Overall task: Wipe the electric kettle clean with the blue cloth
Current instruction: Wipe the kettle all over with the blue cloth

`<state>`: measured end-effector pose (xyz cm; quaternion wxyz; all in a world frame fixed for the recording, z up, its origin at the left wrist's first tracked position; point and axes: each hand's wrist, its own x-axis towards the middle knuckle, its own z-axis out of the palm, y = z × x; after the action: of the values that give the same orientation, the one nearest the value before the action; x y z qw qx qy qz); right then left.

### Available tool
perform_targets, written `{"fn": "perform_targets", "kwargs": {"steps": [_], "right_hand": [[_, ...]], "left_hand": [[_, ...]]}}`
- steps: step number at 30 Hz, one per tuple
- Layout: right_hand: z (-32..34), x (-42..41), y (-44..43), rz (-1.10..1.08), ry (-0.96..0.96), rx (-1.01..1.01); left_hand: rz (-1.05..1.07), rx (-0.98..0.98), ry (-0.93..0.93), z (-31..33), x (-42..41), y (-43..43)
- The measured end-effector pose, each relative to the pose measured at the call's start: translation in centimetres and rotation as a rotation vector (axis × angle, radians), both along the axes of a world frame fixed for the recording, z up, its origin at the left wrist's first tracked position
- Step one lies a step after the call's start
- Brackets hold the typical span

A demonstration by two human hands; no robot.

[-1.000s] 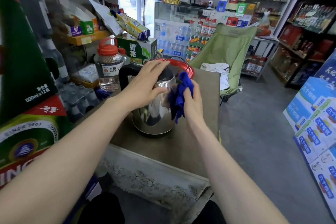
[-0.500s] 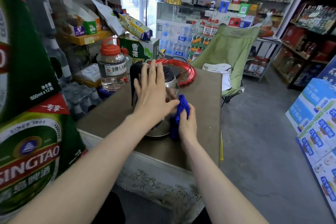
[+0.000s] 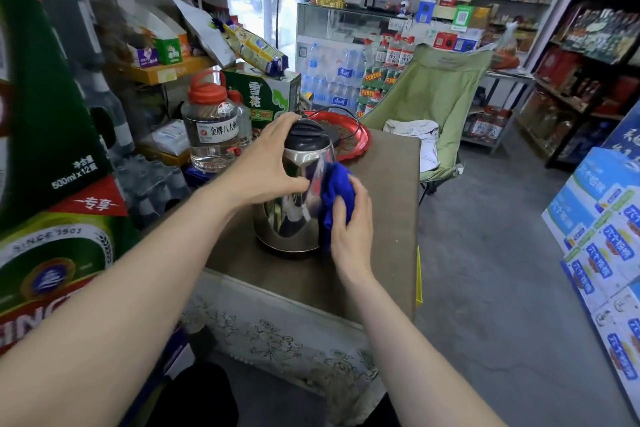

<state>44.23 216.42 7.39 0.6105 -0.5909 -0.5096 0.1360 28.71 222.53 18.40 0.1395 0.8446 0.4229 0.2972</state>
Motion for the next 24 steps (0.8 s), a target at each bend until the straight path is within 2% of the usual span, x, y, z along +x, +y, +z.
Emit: {"fn": "perform_targets", "kwargs": {"steps": [3,8,12,17,22,24], "right_hand": [[-2.4,-0.9,-1.7,-0.055,0.024,-0.085],[2.3,-2.5,-1.1,-0.019,-0.282,0.121],[5.1,-0.8,2.0,-0.084,-0.146,0.114],[2.0,-2.7,-1.1,-0.048,-0.339,0.154],[4.7,-1.2,2.2,-0.088,-0.191,0.138],[4.3,-1.5,2.0,-0.082,-0.193,0.174]], "left_hand": [[-0.027,-0.028,0.049,0.3,-0.8,0.6],[-0.084,-0.054,-0.006,0.5,-1.0,0.6],[-0.121,-0.065,-0.008,0.9,-1.4,0.5],[-0.156,-0.052,0.0,0.6,-1.6,1.1],[-0.112,-0.017,0.079,0.7,-1.5,1.2],[-0.115,-0.022,0.088,0.7,-1.6,1.0]]}}
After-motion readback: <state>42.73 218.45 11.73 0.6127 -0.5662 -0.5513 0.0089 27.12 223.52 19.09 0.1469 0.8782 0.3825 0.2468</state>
